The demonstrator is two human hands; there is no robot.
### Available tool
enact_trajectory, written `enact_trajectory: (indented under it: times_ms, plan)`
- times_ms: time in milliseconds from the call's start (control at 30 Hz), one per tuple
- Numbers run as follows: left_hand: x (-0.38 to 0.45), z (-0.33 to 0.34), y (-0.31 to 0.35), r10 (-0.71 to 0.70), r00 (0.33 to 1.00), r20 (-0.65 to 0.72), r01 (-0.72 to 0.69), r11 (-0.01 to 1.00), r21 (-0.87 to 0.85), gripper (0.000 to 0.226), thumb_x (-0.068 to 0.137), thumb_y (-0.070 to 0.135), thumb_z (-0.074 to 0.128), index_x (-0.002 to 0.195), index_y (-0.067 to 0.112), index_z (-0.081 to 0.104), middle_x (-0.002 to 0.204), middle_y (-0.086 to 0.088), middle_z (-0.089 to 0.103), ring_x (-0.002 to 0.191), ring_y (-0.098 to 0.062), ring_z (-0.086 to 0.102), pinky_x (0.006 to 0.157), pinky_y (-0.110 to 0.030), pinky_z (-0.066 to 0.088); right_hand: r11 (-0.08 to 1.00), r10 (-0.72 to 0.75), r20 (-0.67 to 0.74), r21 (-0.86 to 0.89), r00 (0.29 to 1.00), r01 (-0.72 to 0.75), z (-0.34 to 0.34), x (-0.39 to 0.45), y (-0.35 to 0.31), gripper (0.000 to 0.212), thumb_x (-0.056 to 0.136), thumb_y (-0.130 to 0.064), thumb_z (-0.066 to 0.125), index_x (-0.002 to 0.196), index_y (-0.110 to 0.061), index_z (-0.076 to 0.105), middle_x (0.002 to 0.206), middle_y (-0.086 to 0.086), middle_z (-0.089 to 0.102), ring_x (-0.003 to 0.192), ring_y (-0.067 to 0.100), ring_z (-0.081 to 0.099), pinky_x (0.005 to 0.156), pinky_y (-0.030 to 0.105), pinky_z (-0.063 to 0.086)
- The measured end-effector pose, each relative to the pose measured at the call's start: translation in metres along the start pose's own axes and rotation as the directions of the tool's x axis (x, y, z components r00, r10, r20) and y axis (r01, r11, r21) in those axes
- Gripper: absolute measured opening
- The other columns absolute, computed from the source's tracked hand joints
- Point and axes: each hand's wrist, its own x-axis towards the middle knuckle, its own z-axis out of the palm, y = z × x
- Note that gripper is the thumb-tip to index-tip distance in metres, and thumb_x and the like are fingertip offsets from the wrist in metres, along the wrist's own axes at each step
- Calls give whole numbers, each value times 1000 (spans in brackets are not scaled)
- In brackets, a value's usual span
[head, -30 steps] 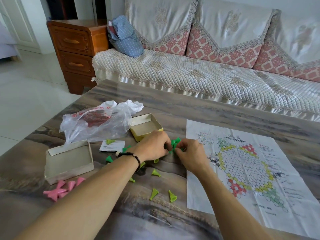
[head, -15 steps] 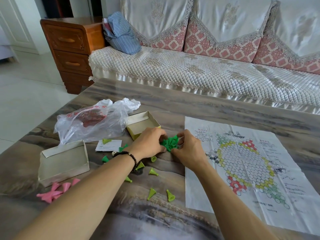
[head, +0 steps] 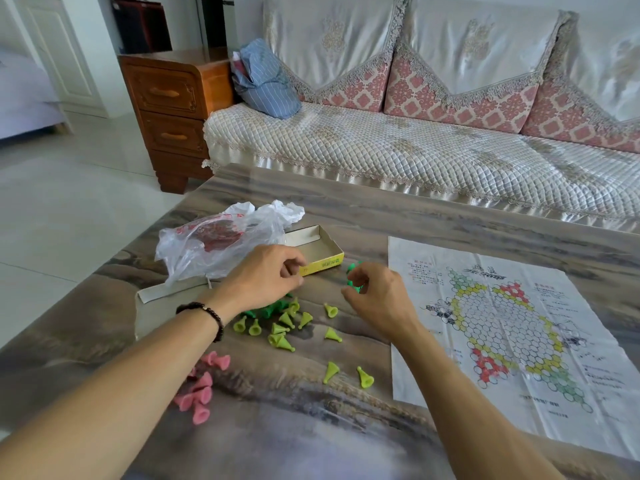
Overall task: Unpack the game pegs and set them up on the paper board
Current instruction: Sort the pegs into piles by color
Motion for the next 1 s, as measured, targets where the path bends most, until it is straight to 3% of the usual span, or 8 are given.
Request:
enact_trajectory:
  times_ms: [133,300,500,600,733,800,867,1000]
  plan:
    - [-20,-27,-27,-57,998,-12,58,995,79,27,86,15,70,113,22,69,104,7,69,83,0,62,79,-27,54,994,-103,159,-8,982,106,18,0,-33,23,82,-14,61,102,-12,72,94,2,72,89,17,65,72,19,44]
    - [-34,-42,-45,-66,997,31,60,986,152,33,85,10,67,114,25,69,104,8,70,78,0,61,69,-16,45,984,-174,232,-4,957,180,40,8,-62,29,85,-16,56,110,-13,70,104,5,71,94,19,65,81,29,50]
    - [-38,-45,-48,-91,980,175,65,987,149,39,80,16,72,116,25,66,107,12,59,86,-2,59,77,-21,50,969,-131,459,-126,879,210,50,22,-77,42,78,-18,64,120,-19,63,116,6,60,102,23,59,85,32,50]
    - [-38,-42,-50,-72,978,195,36,983,182,36,77,24,78,112,24,67,105,10,63,81,-1,55,69,-15,44,978,-101,463,-115,881,173,49,25,-76,37,78,-10,64,114,-17,67,114,3,67,96,20,64,81,31,54]
    - [-37,-37,-49,-76,976,203,34,978,206,26,79,22,78,104,23,69,98,8,65,84,-7,59,71,-18,48,985,-67,440,-114,896,130,46,26,-68,26,76,-4,62,97,-16,70,102,3,68,87,19,64,75,30,55]
    - [-37,-35,-47,-76,974,214,27,975,221,21,82,20,75,101,23,69,91,10,63,84,-7,59,59,-8,40,991,-50,432,-90,901,98,46,26,-64,20,76,-4,63,89,-18,70,97,1,68,85,18,63,73,29,54]
    - [-37,-34,-46,-77,973,218,24,972,234,18,84,17,73,100,24,70,89,10,64,83,-7,60,51,-6,37,996,-36,428,-61,903,68,45,26,-62,21,74,-3,64,81,-23,66,92,2,67,83,19,62,72,30,54]
    - [-35,-32,-46,-76,974,213,24,971,237,19,85,13,70,101,21,70,94,5,65,82,-7,57,54,-1,36,997,-29,424,-51,905,56,44,25,-60,24,73,-2,65,78,-26,62,88,1,63,77,17,58,63,25,49]
